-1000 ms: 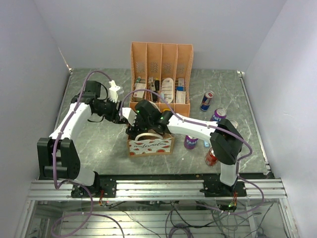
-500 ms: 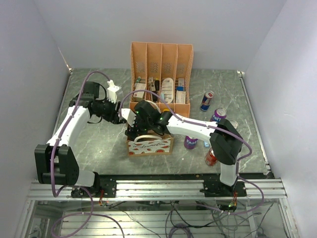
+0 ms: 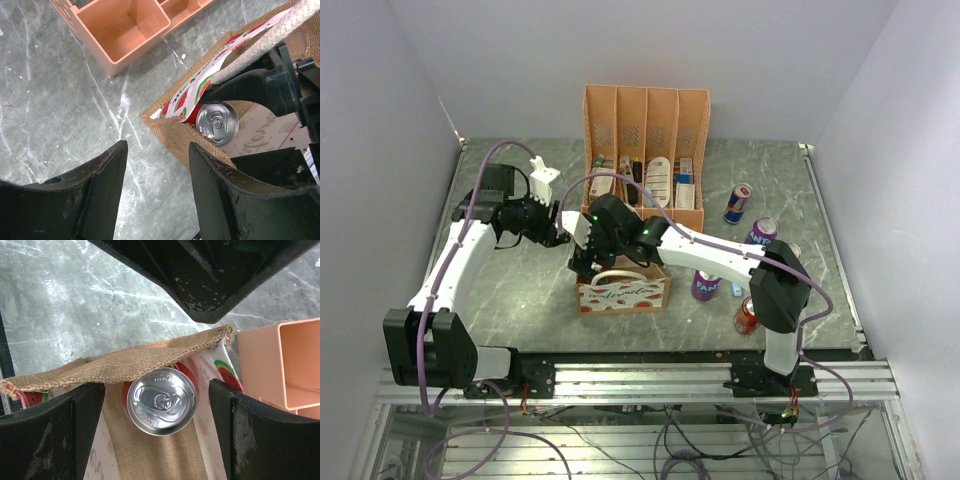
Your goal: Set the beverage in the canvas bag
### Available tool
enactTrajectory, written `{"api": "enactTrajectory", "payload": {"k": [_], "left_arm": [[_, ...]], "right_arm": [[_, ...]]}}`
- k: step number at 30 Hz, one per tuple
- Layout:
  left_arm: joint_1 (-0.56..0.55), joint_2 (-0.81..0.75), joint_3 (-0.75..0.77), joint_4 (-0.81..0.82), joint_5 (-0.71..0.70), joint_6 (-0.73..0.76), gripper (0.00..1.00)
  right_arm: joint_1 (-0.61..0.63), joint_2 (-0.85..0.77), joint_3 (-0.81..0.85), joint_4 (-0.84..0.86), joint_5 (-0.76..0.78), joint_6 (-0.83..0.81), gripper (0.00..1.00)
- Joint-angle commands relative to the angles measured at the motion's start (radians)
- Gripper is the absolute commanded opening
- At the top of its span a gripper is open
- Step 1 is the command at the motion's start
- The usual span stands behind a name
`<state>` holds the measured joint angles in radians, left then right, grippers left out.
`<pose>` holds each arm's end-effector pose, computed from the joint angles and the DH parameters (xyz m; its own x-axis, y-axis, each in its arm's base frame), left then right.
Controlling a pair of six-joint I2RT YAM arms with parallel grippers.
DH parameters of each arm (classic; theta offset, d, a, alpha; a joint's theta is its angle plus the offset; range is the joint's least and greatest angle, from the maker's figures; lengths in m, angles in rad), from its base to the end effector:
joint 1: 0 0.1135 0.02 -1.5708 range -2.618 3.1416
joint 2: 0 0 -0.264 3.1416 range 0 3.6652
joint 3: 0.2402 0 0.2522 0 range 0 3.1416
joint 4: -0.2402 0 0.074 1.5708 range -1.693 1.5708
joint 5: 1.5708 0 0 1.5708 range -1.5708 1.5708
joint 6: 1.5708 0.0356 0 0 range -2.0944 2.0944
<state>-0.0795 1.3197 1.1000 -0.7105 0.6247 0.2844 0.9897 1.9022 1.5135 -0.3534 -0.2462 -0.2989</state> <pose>0.2655 -0.0420 0.2919 -0.6513 0.2802 -0.7052 0.6205 0.7316 -0.2824 0.2317 0.3686 0.2525 -0.0868 -0.6524 -0.7529 -0.9782 0.1990 -0.0596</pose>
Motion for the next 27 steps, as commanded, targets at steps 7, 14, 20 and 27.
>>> {"api": "enactTrajectory", "payload": {"k": [7, 14, 20, 27], "left_arm": [[-0.017, -0.084, 0.038, -0.048, 0.027, 0.065, 0.64], [-0.017, -0.122, 0.083, -0.050, 0.022, 0.086, 0.65], [-0.017, -0.167, 0.113, -0.051, 0.030, 0.079, 0.66], [-0.019, -0.229, 0.113, -0.015, -0.075, 0.026, 0.67]], "right_arm": [[-0.010, -0.094, 0.086, -0.040, 0.018, -0.028, 0.83], [-0.009, -0.161, 0.102, -0.099, -0.034, -0.063, 0.82], [-0.011, -0.249, 0.116, -0.116, -0.017, -0.078, 0.81], [-0.059, -0.424, 0.069, -0.145, -0.011, -0.102, 0.81]]}}
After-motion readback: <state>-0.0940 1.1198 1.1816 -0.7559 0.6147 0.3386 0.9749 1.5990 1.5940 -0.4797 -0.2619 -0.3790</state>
